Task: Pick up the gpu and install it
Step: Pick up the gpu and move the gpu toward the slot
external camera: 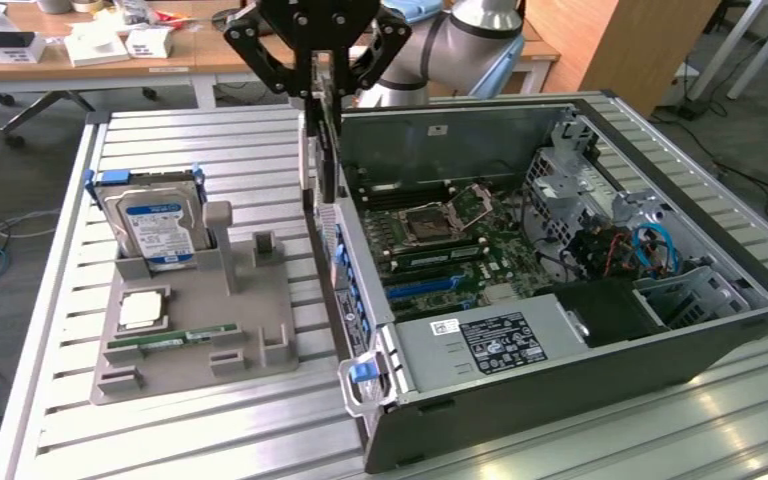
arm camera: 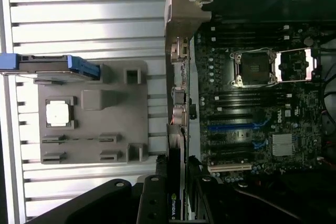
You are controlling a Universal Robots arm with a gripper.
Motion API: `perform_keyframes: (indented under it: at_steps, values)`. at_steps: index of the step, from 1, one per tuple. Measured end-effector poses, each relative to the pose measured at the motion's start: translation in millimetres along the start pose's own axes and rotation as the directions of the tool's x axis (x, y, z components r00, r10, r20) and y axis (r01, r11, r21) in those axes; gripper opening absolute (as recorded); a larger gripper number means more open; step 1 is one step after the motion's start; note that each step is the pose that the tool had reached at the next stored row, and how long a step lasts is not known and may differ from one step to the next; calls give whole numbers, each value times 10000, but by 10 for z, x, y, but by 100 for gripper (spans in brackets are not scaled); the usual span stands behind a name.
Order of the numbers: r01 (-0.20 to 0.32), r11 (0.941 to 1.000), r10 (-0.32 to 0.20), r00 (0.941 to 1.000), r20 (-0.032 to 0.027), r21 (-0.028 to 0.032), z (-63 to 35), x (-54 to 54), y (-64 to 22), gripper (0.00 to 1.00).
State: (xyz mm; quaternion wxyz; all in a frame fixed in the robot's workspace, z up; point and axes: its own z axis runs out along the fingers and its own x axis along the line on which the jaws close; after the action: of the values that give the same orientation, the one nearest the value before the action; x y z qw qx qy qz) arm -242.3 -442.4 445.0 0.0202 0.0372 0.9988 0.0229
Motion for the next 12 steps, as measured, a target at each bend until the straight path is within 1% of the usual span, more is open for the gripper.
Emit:
perform_keyframes:
  at_steps: [5,12]
  values:
    - [-1,10000,1,10000,-1,2,7,-176,13,26]
    - [0,10000,0,10000,-1,1,16,-395,29,26]
